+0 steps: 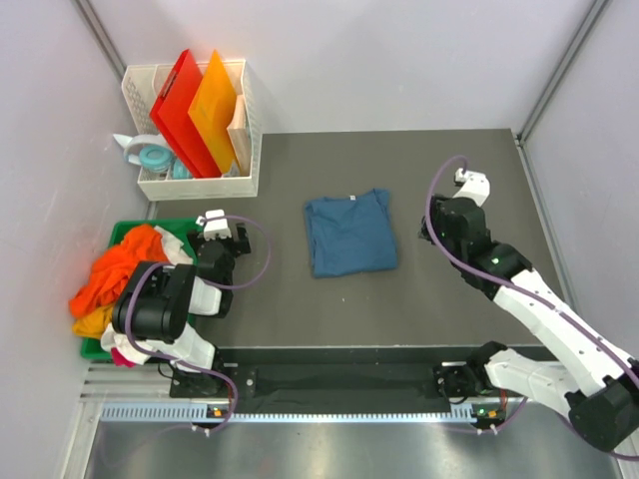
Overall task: Fold and stack the t-shirts
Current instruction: Put the neatly folded tshirt into the corner of the board with the right arm
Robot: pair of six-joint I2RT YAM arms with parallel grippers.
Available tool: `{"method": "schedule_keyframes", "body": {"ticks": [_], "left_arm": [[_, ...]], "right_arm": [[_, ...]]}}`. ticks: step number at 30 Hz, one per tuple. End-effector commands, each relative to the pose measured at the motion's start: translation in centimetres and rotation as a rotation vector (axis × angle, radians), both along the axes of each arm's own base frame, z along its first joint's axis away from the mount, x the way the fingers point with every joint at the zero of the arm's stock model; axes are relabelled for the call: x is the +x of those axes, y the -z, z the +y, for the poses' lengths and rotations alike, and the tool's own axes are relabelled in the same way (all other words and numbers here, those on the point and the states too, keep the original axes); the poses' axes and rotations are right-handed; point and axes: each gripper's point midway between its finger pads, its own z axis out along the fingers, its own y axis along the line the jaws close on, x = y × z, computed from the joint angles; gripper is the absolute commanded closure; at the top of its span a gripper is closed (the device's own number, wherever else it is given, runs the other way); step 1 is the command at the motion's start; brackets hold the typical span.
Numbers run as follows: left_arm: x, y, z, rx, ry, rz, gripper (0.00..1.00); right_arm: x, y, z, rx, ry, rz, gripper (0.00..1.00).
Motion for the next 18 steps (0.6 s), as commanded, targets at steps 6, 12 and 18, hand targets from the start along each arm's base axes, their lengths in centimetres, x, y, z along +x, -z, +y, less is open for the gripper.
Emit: {"method": "schedule_keyframes", "body": {"ticks": [6,12,18], "left_arm": [[0.8,-1.2,-0.1,-0.021,0.003,-0.045,0.01],[0.8,-1.2,-0.1,-0.021,0.002,-0.045,0.01],[1.0,-2.4,-2.8,0.001,0.212,-0.03,0.01]], "right_arm": [[1.3,-0.4,0.4,-0.045,0.149,-0.023,0.46],[0.8,-0.8,0.4,-0.182,0.167,0.014,0.44],[0.8,-0.4,-0.6,-0.275,0.218,0.028,0.44]]}}
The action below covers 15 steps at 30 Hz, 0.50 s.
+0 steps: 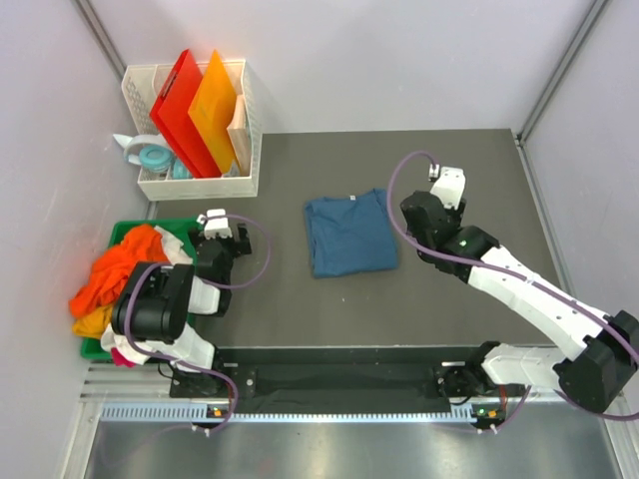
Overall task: Fold and stack the t-shirts
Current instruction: Put the neatly folded tshirt into the corner of the board with the right arm
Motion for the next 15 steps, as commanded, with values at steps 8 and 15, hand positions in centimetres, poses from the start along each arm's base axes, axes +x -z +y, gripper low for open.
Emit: {"method": "schedule_keyframes", "body": {"ticks": [8,15], "left_arm": [[4.5,-6.7,-7.6,-0.048,0.448,0.372,0.01],[-1.4,-8.6,-17.9,0.338,0.592,0.624,0.01]], "right_arm": [[2.2,0.9,-1.2,-0.014,0.022,-0.003,0.42],[4.9,3.7,1.5,0.042,-0.053,0.016,0.42]]}}
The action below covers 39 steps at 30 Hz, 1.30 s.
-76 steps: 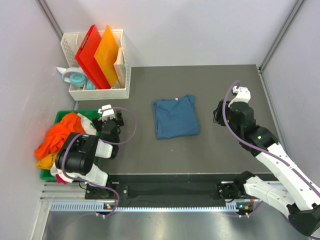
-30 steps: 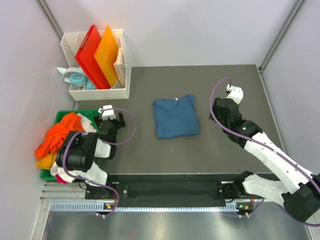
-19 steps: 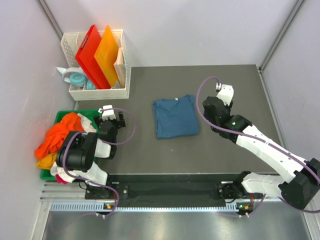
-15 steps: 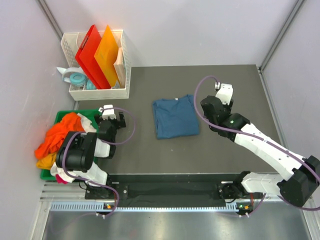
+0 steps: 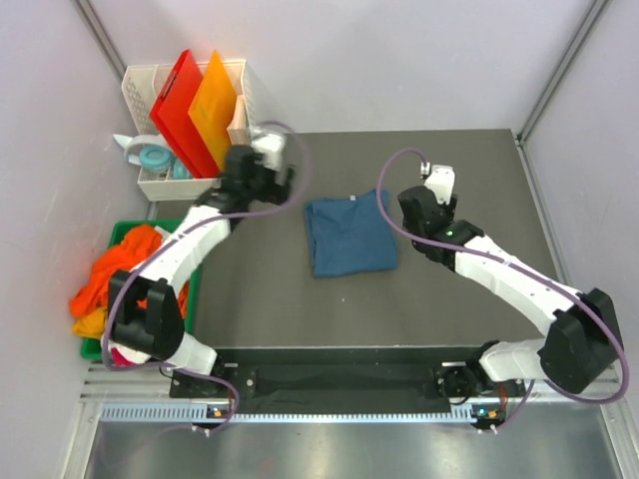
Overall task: Fold and stack the t-shirts
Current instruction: Put the neatly folded tshirt into the corner of the board with the right arm
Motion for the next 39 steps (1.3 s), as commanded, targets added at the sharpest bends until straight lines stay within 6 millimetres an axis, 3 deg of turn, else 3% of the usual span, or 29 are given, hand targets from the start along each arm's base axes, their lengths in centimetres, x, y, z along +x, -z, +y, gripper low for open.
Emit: {"method": "schedule_keyframes", "body": {"ticks": [1,2,3,6,10,14,19,24,31,39], "left_arm": [[-8.3,4.1,-7.7,0.408,0.241,0.228,0.01],[-9.4,4.6,-9.3,0.416,0.319,0.241,0.01],[-9.9,5.5,-9.4,0.423,0.354,0.279,0.01],[-9.2,7.2,-9.0,0.394,0.312,0.344,0.01],[-9.1,7.8,-10.6,0.23,0.311,0.446,0.01],[-9.0,8.8,-10.7,0.23,0.322,0.472,0.01],[-9.1,9.9,-10.7,0.231,0.311,0.506,0.01],[-10.0,9.3,-10.8,0.197,0.336,0.484,0.01],[-10.3,8.0,-10.6,0.197,0.35,0.444,0.01],[-10.1,9.1,-10.6,0.198,0.329,0.471,0.01]], "right_arm": [[2.3,1.1,3.1,0.104,-0.09,-0.018,0.42],[2.8,1.5,3.8,0.127,-0.106,-0.025,0.42],[2.9,2.0,4.1,0.139,-0.115,-0.017,0.42],[3.8,3.4,5.0,0.17,-0.139,0.027,0.42],[4.8,5.2,6.5,0.215,-0.177,0.082,0.41],[5.7,7.4,7.5,0.249,-0.178,0.14,0.4],[6.8,7.7,8.6,0.285,-0.174,0.135,0.37],[8.2,7.8,9.7,0.3,-0.189,0.144,0.32],[9.2,11.6,9.4,0.296,-0.159,0.218,0.32],[9.1,15.8,8.8,0.301,-0.128,0.283,0.32]]}}
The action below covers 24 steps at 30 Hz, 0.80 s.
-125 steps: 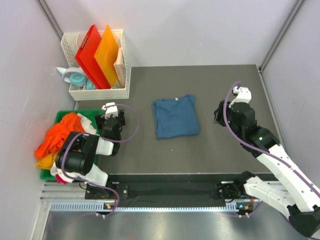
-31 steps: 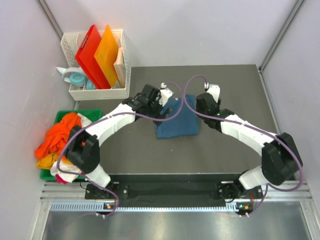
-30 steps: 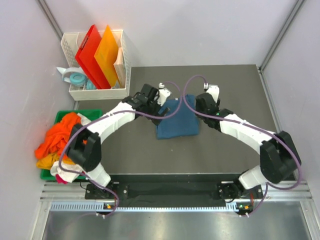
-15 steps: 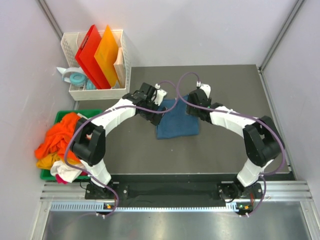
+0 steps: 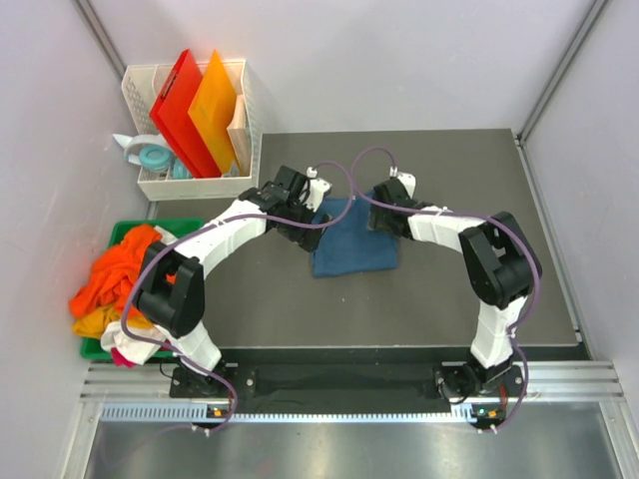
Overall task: Fold and stack the t-shirts
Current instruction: Put the neatly folded tshirt into the corner of the board with the right arm
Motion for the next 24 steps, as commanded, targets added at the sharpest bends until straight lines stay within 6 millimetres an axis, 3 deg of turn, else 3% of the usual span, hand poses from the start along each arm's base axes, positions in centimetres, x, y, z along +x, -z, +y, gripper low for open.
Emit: {"method": "schedule_keyframes", "body": {"ticks": [1,8,16,24], "left_arm": [[0.5,-0.5,-0.4,-0.024,-0.009,-0.027,0.01],[0.8,0.2,0.4,0.023,-0.017,-0.034,0.01],[1.4,0.5,0.7,0.05,-0.035,-0.045,0.01],[1.3,0.3,1.1,0.061,-0.039,-0.057,0.01]], "right_arm": [[1.1,1.5,0.4,0.033,0.012,0.007,0.31],[-0.7,4.8,1.2,0.085,-0.002,0.11,0.32],[-4.6,7.0,1.8,0.128,-0.03,0.271,0.36],[-7.6,8.7,0.3,0.076,-0.016,0.357,0.35]]}}
